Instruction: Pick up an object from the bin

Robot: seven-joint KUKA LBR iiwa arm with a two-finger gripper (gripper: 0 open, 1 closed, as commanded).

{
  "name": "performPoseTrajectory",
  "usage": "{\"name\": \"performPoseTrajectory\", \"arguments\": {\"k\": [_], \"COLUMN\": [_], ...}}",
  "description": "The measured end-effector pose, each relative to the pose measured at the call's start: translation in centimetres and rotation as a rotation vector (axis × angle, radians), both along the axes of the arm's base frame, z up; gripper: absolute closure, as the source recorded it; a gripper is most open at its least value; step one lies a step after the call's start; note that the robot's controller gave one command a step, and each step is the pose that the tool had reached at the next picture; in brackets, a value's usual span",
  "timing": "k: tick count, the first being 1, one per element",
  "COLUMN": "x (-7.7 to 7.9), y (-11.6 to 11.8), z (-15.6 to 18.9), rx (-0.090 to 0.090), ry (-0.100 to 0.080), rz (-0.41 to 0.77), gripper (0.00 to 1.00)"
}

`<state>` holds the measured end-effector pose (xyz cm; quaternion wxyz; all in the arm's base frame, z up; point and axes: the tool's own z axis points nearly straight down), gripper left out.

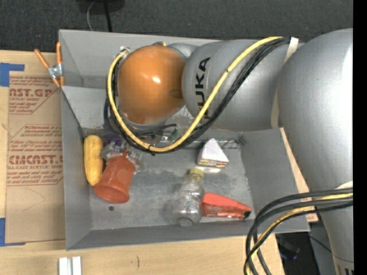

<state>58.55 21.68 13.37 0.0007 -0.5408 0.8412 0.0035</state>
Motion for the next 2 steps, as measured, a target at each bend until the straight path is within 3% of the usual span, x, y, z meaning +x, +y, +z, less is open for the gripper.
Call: {"name": "performPoseTrajectory", "arguments": {"k": [2], "x": [0.01], "y": [0.00], "z": [1.05], "rx": [0.000], "ry": [0.000], "rz": [0.000], "gripper": [1.00]}}
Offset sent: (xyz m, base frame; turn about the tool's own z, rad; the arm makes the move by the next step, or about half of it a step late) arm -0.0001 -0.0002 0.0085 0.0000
